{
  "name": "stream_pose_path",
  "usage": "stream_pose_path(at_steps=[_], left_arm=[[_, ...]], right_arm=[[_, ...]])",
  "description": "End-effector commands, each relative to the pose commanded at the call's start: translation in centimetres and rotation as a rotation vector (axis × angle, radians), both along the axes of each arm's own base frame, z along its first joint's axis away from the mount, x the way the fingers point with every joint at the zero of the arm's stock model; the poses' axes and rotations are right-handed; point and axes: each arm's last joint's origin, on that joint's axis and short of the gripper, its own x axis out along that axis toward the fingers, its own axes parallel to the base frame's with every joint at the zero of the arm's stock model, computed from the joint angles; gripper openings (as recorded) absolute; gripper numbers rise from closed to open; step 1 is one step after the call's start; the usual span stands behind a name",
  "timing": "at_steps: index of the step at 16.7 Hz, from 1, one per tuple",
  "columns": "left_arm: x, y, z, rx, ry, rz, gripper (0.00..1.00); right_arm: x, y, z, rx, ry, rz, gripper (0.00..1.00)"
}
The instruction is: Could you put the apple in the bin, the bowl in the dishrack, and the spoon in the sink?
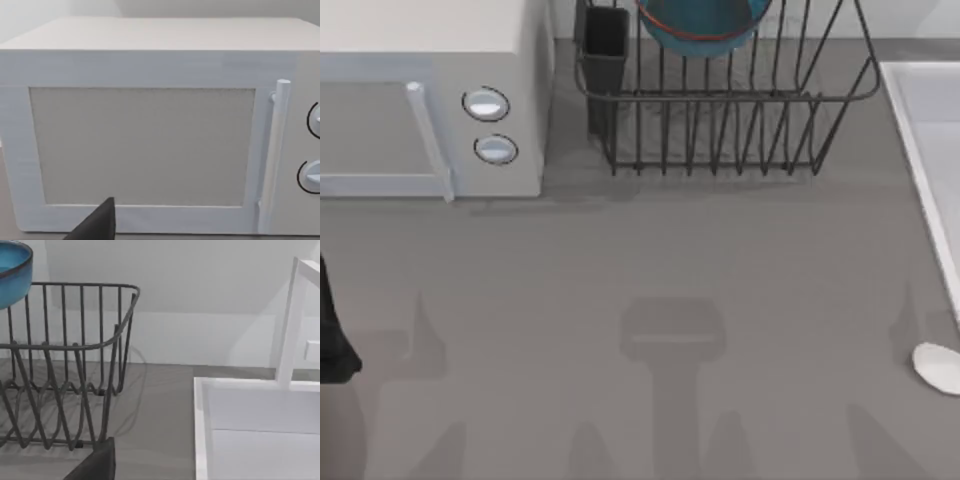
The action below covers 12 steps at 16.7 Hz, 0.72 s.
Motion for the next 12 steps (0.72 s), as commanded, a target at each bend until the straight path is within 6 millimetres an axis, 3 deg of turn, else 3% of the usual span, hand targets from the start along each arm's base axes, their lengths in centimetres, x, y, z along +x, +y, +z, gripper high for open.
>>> stream_pose_path(at_steps=[5, 12], left_arm=[[0.0, 0.0, 0.0, 0.000, 0.000, 0.000, 1.00], [0.0, 0.0, 0.0, 0.000, 0.000, 0.000, 1.00]], right_arm=[[-1.2, -0.8, -1.8, 0.006, -0.042, -0.058, 1.00], [-1.3, -0.8, -1.8, 0.006, -0.045, -0.060, 1.00]])
